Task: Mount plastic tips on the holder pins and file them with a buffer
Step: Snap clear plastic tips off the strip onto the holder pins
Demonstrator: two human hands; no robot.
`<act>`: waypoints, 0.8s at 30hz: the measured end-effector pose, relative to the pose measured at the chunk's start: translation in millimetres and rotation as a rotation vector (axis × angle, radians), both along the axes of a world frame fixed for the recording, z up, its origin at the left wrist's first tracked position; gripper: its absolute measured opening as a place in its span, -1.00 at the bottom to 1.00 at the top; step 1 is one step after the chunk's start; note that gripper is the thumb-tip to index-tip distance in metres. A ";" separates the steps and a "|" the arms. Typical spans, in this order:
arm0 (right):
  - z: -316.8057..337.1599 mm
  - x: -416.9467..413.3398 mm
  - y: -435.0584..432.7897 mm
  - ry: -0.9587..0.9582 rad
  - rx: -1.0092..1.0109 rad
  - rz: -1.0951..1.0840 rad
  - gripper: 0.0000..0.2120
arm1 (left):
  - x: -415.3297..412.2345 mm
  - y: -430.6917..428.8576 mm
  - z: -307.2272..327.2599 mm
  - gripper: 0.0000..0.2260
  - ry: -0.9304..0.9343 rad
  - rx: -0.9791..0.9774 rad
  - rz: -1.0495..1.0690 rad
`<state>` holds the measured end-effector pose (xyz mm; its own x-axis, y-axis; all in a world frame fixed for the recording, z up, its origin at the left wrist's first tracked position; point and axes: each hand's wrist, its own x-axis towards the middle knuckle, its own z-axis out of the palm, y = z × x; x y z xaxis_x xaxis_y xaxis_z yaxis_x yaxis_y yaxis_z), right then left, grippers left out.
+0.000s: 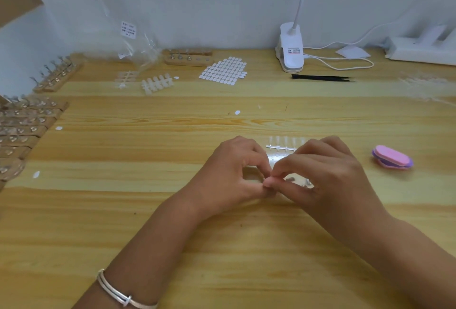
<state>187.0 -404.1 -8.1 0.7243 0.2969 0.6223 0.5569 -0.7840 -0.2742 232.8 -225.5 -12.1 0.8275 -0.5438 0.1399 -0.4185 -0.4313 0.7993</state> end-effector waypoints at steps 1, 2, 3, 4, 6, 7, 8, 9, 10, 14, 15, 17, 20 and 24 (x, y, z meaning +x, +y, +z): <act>-0.6 0.0 -0.1 0.001 0.009 -0.001 -0.77 | 0.3 0.6 -0.1 -0.87 0.003 -0.002 -0.003; -1.0 -0.3 -0.3 0.007 0.018 -0.002 -0.77 | 0.7 1.3 0.1 -0.88 0.008 -0.007 -0.009; -1.3 -0.7 -0.6 0.016 0.025 -0.001 -0.76 | 1.2 2.0 0.2 -0.88 0.014 -0.013 -0.015; -1.6 -1.2 -0.9 0.023 0.030 0.003 -0.75 | 1.8 2.8 0.2 -0.88 0.020 -0.016 -0.022; -3.4 -2.4 -0.8 0.010 0.028 0.006 -0.75 | 2.9 4.6 0.0 -0.90 0.033 -0.018 -0.032; -4.3 -2.8 -0.8 -0.005 0.021 0.004 -0.76 | 3.5 5.6 -0.4 -0.90 0.040 -0.019 -0.036; -5.1 -3.1 -0.6 -0.021 0.012 0.000 -0.76 | 3.9 6.6 -0.7 -0.90 0.045 -0.019 -0.039; -5.6 -3.3 -0.5 -0.036 0.008 -0.005 -0.75 | 4.2 7.2 -1.0 -0.90 0.046 -0.018 -0.044; -5.8 -3.6 -0.5 -0.046 0.008 -0.011 -0.74 | 4.3 7.4 -1.2 -0.91 0.043 -0.015 -0.048; -8.6 -5.4 0.7 -0.050 0.041 -0.015 -0.72 | 3.6 7.0 0.0 -0.92 0.023 -0.010 -0.044; -10.1 -6.3 1.1 -0.040 0.054 -0.013 -0.72 | 3.2 6.9 0.2 -0.91 0.021 -0.012 -0.042; -12.3 -7.8 0.7 -0.019 0.071 -0.009 -0.71 | 2.4 7.1 0.5 -0.89 0.018 -0.015 -0.040; -11.9 -9.2 -1.9 0.009 0.081 0.000 -0.75 | 1.6 7.6 0.7 -0.87 0.017 -0.013 -0.039; -9.2 -9.7 -3.4 0.013 0.057 0.019 -0.88 | 1.3 6.6 3.1 -0.84 0.017 -0.007 -0.025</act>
